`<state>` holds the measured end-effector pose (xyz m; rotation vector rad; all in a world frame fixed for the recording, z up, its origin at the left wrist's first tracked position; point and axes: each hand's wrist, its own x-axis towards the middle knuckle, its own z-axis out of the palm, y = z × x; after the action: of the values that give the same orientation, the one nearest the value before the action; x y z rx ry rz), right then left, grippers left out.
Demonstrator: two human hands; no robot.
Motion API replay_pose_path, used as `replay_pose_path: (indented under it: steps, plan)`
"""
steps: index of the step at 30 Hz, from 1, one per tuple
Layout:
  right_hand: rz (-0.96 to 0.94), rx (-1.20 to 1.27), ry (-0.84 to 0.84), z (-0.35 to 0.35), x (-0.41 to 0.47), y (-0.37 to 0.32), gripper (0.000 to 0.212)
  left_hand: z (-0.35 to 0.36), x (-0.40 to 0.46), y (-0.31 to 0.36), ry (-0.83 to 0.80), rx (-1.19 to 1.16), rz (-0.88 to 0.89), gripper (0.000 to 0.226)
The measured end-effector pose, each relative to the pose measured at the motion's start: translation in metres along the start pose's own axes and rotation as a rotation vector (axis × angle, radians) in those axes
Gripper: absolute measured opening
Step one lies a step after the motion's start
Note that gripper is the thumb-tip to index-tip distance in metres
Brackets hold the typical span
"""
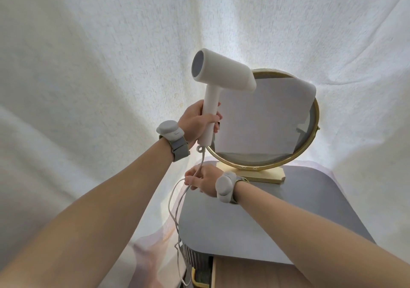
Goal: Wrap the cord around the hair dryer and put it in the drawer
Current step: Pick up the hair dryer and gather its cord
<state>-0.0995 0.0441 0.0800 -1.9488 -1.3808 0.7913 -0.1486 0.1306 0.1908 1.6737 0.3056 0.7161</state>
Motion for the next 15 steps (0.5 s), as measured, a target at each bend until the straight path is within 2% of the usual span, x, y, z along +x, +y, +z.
replay_pose_path:
  steps: [5,15]
  plan:
    - [-0.009,0.083,0.014,0.010,-0.002,-0.004,0.026,-0.008,-0.001,0.005,0.023,0.069,0.038,0.033]
    - [-0.110,0.292,-0.010,0.000,-0.026,-0.047,0.026,-0.015,0.011,0.039,0.044,0.371,0.167,0.047]
